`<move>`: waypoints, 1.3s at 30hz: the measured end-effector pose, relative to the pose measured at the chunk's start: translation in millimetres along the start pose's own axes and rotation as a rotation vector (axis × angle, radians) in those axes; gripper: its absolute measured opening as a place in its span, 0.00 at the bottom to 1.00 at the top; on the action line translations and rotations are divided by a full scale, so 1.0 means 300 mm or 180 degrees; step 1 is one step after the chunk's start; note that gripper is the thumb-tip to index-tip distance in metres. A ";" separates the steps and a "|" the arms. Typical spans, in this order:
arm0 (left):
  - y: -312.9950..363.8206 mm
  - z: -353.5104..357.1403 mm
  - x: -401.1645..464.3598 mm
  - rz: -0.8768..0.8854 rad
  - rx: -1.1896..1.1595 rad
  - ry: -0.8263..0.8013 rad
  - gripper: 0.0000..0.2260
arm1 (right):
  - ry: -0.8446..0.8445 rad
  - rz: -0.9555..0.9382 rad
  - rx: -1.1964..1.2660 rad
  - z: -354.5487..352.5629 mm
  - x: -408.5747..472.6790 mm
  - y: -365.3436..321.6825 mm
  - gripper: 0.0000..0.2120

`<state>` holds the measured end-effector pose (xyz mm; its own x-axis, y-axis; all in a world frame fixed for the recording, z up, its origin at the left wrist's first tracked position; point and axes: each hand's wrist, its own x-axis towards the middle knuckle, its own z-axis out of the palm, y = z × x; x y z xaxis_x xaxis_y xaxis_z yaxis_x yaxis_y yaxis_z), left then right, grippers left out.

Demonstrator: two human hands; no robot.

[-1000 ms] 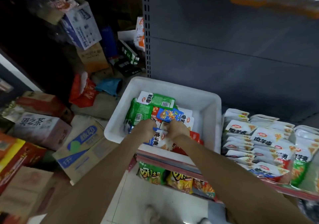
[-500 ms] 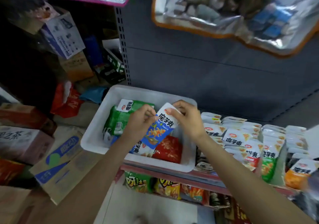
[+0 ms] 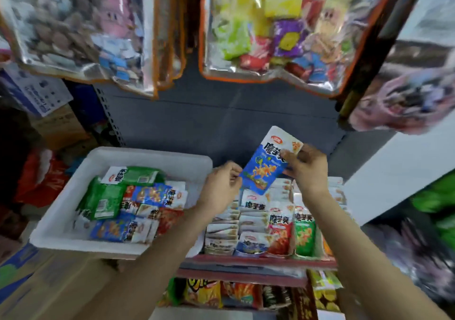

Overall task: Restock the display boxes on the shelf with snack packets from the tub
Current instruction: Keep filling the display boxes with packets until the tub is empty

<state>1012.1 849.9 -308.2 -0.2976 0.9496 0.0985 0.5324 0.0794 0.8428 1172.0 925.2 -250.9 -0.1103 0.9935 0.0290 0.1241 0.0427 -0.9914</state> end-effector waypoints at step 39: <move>-0.061 -0.038 -0.126 0.0979 0.1151 0.0332 0.08 | -0.1345 -0.1011 -0.2159 0.031 -0.058 0.126 0.10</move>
<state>1004.5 809.2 -321.3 -0.1513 0.9116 0.3821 0.8439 -0.0822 0.5302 1169.4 908.5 -290.2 -0.5809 0.8067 0.1086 0.5728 0.4999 -0.6497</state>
